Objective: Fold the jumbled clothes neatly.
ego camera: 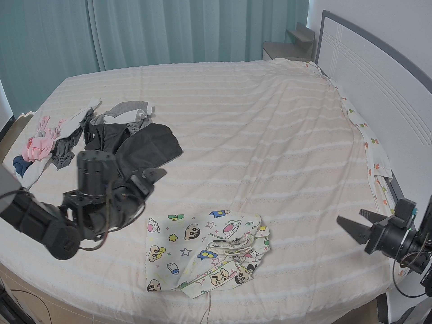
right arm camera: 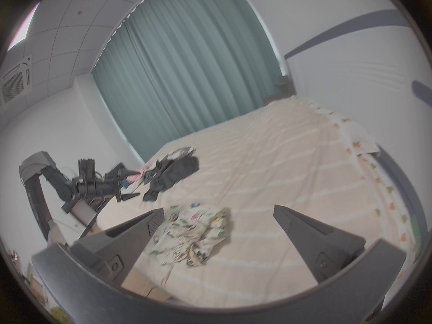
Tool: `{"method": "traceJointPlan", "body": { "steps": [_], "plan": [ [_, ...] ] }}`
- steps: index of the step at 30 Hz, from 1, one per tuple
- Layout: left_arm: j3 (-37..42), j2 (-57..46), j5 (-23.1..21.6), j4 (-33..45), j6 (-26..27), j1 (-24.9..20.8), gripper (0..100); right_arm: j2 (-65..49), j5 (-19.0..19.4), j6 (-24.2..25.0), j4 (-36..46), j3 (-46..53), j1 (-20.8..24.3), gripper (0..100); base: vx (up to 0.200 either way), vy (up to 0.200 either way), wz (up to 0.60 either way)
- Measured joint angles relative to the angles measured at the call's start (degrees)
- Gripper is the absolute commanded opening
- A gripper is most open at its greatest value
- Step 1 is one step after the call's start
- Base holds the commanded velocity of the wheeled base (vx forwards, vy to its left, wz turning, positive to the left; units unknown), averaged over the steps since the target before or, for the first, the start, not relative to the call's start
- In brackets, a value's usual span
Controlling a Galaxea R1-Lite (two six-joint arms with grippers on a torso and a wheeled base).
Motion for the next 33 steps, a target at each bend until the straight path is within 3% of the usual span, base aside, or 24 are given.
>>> {"method": "traceJointPlan", "body": {
  "steps": [4, 9, 12, 17, 21, 27, 33],
  "plan": [
    [6.5, -6.4, -8.7, 0.8, -4.9, 8.4, 100, 7.8, -0.9, 0.5, 0.8, -3.0, 7.9, 100, 0.0, 0.0, 0.0],
    [12.0, -10.7, -14.6, 1.0, -7.7, 14.8, 100, 19.0, -3.4, -1.8, -3.0, -6.0, 14.5, 100, 0.0, 0.0, 0.0],
    [14.2, -12.0, -16.4, 0.5, -8.6, 16.9, 100, 24.9, -4.1, -6.8, -5.6, -7.3, 16.7, 100, 0.0, 0.0, 0.0],
    [17.7, -13.0, -18.5, -1.9, -9.6, 19.1, 100, 34.3, -4.7, -21.8, -8.7, -10.9, 19.1, 100, 0.0, 0.0, 0.0],
    [20.3, -12.4, -19.4, -5.6, -10.1, 20.0, 100, 39.3, -3.6, -28.0, -8.4, -16.9, 20.1, 100, 0.0, 0.0, 0.0],
    [23.3, -10.5, -19.8, -10.0, -10.3, 20.6, 100, 42.4, 2.4, -34.5, 3.2, -26.7, 21.2, 100, 0.0, 0.0, 0.0],
    [24.5, -9.3, -20.0, -11.1, -10.3, 20.7, 100, 42.1, 4.5, -38.5, 14.9, -34.4, 22.1, 100, 0.0, 0.0, 0.0]
  ]
}}
